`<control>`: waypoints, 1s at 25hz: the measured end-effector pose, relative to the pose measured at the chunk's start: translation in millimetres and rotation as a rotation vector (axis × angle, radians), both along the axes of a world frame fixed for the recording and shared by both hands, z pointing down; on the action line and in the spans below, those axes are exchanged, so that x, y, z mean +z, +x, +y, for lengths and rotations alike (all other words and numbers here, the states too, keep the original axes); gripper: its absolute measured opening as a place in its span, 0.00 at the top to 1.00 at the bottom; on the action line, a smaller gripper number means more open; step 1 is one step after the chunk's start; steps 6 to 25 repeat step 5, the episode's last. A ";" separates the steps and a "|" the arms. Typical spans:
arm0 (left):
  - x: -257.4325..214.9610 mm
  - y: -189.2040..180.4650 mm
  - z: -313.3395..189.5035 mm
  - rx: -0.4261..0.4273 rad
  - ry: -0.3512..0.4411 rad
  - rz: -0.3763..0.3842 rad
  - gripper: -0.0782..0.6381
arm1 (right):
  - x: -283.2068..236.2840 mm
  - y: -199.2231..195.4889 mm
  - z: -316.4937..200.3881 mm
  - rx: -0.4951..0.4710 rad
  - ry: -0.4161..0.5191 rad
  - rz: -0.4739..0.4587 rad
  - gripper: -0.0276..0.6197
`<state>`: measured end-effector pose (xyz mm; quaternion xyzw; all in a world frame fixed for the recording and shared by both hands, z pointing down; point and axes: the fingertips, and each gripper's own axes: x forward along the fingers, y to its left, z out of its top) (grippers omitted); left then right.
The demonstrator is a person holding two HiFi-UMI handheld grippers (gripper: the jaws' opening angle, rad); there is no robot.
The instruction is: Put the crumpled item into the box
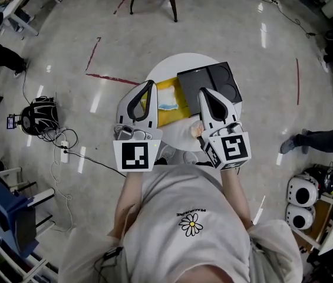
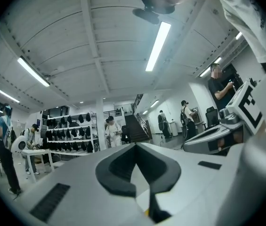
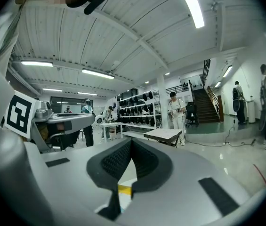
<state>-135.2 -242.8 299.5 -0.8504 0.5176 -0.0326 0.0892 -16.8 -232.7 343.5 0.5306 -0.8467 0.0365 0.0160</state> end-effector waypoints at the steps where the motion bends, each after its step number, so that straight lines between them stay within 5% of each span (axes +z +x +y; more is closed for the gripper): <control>1: -0.7 -0.7 -0.7 -0.003 -0.002 0.008 0.89 | 0.1 0.3 -0.5 0.000 0.000 0.000 0.95; 25: -1.7 -1.4 -4.4 -0.019 -0.013 0.014 0.89 | -0.1 2.7 -3.3 -0.002 -0.001 0.003 0.95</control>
